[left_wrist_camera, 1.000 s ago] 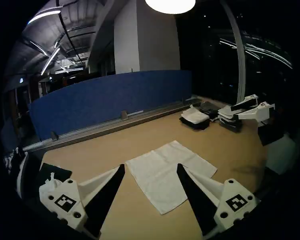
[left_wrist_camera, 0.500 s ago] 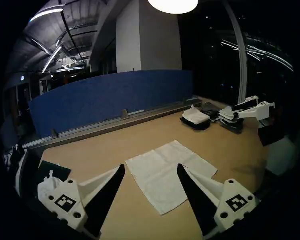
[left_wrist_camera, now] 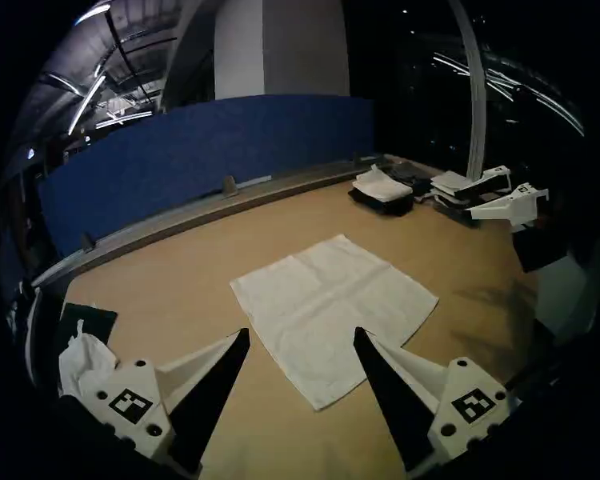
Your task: Fold towel
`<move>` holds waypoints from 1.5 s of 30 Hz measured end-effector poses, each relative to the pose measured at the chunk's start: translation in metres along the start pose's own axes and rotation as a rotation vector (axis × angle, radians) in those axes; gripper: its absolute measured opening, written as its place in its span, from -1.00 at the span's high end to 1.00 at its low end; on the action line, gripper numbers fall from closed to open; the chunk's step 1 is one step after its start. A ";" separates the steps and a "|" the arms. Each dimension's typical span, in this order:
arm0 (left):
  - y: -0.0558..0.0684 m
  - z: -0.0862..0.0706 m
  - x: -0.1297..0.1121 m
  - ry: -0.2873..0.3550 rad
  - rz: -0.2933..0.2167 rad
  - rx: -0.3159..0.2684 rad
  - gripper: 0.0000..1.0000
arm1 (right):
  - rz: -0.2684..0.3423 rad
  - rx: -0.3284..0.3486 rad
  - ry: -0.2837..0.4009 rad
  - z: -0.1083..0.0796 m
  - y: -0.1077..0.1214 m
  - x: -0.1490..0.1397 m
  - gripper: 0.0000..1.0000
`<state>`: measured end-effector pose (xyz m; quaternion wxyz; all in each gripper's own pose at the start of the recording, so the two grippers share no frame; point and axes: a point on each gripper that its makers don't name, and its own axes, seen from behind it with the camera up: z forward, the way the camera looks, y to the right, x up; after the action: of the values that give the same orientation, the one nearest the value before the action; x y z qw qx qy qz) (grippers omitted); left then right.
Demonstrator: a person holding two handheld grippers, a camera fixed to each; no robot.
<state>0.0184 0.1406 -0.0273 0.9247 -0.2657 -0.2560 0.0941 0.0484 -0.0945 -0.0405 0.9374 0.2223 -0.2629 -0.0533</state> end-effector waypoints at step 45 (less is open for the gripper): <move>0.036 0.048 -0.112 -0.309 0.023 -0.134 -0.93 | -0.065 0.070 -0.327 0.058 -0.018 -0.138 -1.00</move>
<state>-0.1037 0.1573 -0.0596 0.8534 -0.3121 -0.3978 0.1271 -0.0994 -0.1028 -0.0687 0.8715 0.2515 -0.4064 -0.1098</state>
